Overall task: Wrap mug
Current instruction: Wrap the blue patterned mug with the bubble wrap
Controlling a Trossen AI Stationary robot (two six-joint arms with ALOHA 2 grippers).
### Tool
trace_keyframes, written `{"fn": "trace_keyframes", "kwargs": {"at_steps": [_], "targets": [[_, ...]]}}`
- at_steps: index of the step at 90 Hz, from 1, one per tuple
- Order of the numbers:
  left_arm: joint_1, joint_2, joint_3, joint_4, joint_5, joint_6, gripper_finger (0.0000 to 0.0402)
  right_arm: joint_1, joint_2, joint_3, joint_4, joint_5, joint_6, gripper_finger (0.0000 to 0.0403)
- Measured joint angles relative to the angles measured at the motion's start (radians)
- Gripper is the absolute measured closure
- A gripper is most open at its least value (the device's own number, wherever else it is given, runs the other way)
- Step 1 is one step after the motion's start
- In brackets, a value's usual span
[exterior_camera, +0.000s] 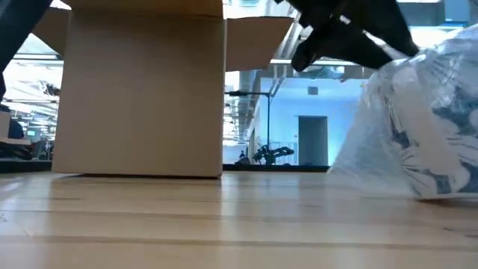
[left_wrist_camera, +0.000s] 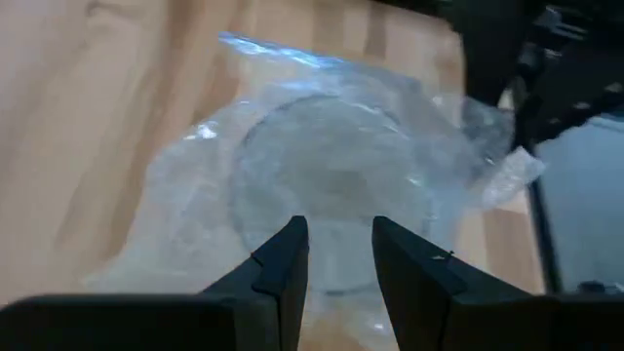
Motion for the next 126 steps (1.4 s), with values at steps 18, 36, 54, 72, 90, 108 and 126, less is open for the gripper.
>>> {"fn": "trace_keyframes", "kwargs": {"at_steps": [18,36,54,72,90,108,126], "targets": [[-0.017,-0.006,0.006,0.028,0.016,0.032,0.0305,0.010,0.000,0.000,-0.006,0.005,0.023,0.0402],[-0.019,-0.024,0.047,0.133,0.090,0.034,0.0331,0.010,0.047,0.001,0.051,0.006,0.024,0.0402],[-0.016,0.050,0.031,0.236,0.122,0.009,0.0374,0.031,0.130,0.006,0.176,0.003,0.023,0.0402],[-0.016,0.123,0.031,0.286,0.209,-0.059,0.0400,0.051,0.151,0.034,0.171,0.004,0.024,0.0402],[-0.012,0.130,0.032,0.217,0.147,-0.108,0.0401,0.065,0.151,0.038,0.176,0.005,0.041,0.0402],[-0.012,0.131,0.032,0.195,0.121,-0.133,0.0401,0.086,0.151,0.038,0.203,0.011,0.070,0.0402],[-0.009,0.131,0.032,0.184,0.117,-0.134,0.0402,0.105,0.150,0.053,0.191,0.032,0.134,0.0393]]}}
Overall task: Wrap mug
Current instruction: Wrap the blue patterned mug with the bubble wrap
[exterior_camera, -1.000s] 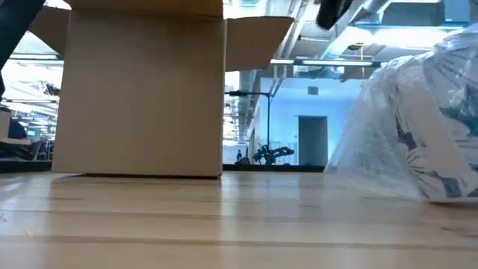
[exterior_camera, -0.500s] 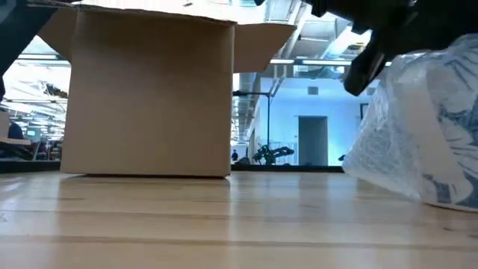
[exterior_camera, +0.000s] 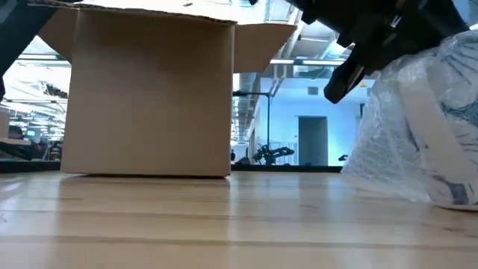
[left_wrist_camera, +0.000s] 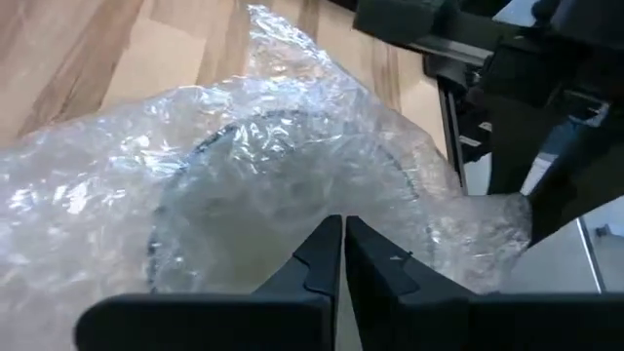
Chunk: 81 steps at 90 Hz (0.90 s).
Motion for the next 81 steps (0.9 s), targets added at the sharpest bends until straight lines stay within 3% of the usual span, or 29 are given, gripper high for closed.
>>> {"fn": "trace_keyframes", "kwargs": {"at_steps": [27,38,47,54,81], "targets": [[0.002,0.000,0.000,-0.006,-0.006,0.006,0.0402,0.035,-0.078,0.010,-0.012,0.006,0.006,0.0282],[-0.001,0.000,-0.001,-0.006,-0.006,0.006,0.0402,0.060,-0.129,0.010,-0.028,0.140,-0.028,0.0263],[-0.011,0.001,-0.001,-0.006,-0.007,0.010,0.0402,0.063,-0.173,0.011,-0.103,0.259,0.003,0.0277],[-0.018,0.001,-0.001,-0.006,-0.015,0.021,0.0402,0.038,-0.186,0.011,-0.200,0.277,0.068,0.0301],[-0.022,-0.016,-0.004,-0.015,-0.025,0.084,0.0402,-0.111,-0.134,0.010,-0.332,0.062,0.100,0.0398]]}}
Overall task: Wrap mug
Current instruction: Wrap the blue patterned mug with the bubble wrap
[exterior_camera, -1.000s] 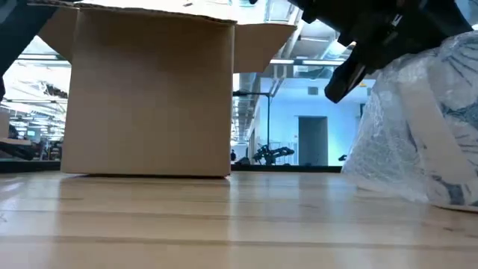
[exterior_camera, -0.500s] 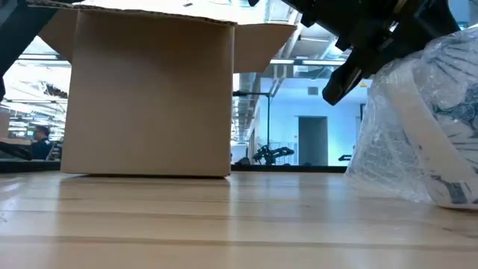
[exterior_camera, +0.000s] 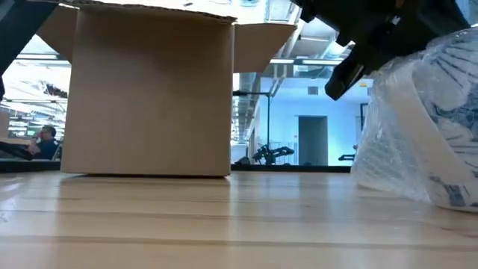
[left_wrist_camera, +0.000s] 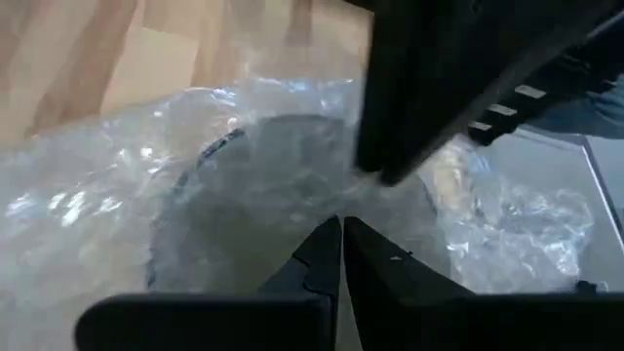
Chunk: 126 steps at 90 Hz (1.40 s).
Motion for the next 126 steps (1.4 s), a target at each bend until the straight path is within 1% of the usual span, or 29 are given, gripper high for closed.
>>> {"fn": "trace_keyframes", "kwargs": {"at_steps": [9,16,20,32,40,49,61,68,80,93,102,114,126], "targets": [[0.001,-0.031,0.017,-0.061,-0.004,0.029,0.0402,-0.015,0.012,0.001,-0.041,-0.053,0.030,0.0397],[0.001,-0.066,0.019,-0.108,-0.002,0.035,0.0402,-0.021,0.010,0.001,-0.058,-0.068,0.031,0.0401],[0.002,-0.085,0.020,-0.137,-0.001,0.025,0.0402,-0.022,0.010,0.001,-0.065,-0.075,0.033,0.0402],[-0.005,-0.157,0.026,-0.275,-0.023,-0.020,0.0402,-0.039,0.010,0.002,-0.069,-0.155,0.004,0.0402],[-0.021,-0.174,0.028,-0.413,-0.074,-0.029,0.0402,-0.065,0.011,0.021,-0.070,-0.186,-0.036,0.0403],[-0.048,-0.157,0.018,-0.556,-0.178,-0.032,0.0402,-0.101,0.011,0.041,-0.070,-0.207,-0.094,0.0403],[-0.071,-0.147,-0.048,-0.521,-0.256,-0.002,0.0402,-0.160,0.011,0.048,-0.068,-0.269,-0.169,0.0403],[-0.076,-0.144,-0.102,-0.415,-0.279,0.009,0.0402,-0.190,0.012,0.048,-0.066,-0.295,-0.212,0.0403],[-0.085,-0.145,-0.102,-0.418,-0.301,0.046,0.0402,-0.230,0.050,0.050,-0.064,-0.311,-0.281,0.0403],[-0.110,-0.151,-0.080,-0.526,-0.335,0.064,0.0402,-0.274,0.127,0.052,-0.008,-0.373,-0.362,0.0403],[-0.130,-0.167,-0.077,-0.620,-0.380,0.055,0.0402,-0.289,0.165,0.058,0.014,-0.410,-0.396,0.0403],[-0.154,-0.194,-0.076,-0.732,-0.416,0.027,0.0402,-0.289,0.173,0.099,-0.058,-0.423,-0.407,0.0403],[-0.174,-0.224,-0.076,-0.786,-0.464,-0.015,0.0402,-0.290,0.150,0.180,-0.183,-0.429,-0.440,0.0403]]}}
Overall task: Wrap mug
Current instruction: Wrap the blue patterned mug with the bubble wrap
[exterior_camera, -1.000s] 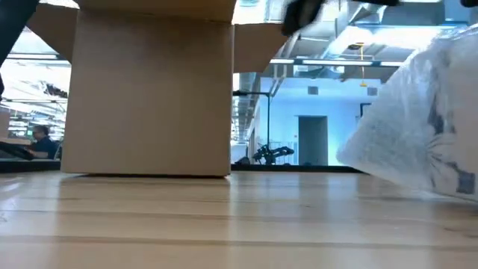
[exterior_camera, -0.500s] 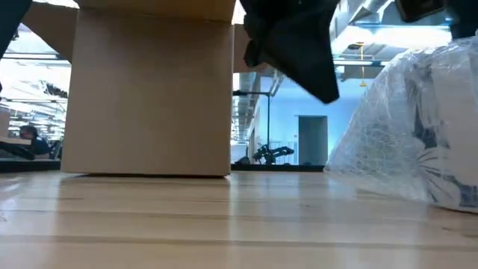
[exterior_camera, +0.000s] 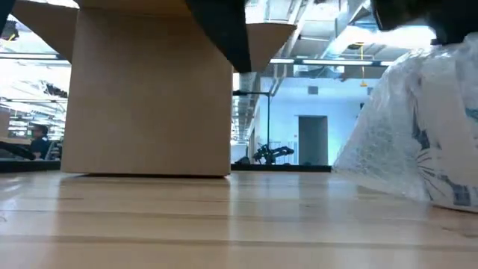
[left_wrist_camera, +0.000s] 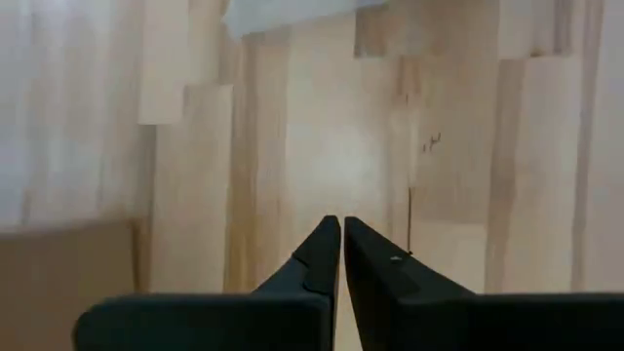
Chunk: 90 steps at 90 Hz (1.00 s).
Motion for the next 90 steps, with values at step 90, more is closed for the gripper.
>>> {"fn": "trace_keyframes", "kwargs": {"at_steps": [90], "targets": [[-0.005,-0.080,-0.021,0.151,-0.245,0.297,0.0402,0.115,-0.063,0.151,0.093,-0.006,-0.452,0.0403]]}}
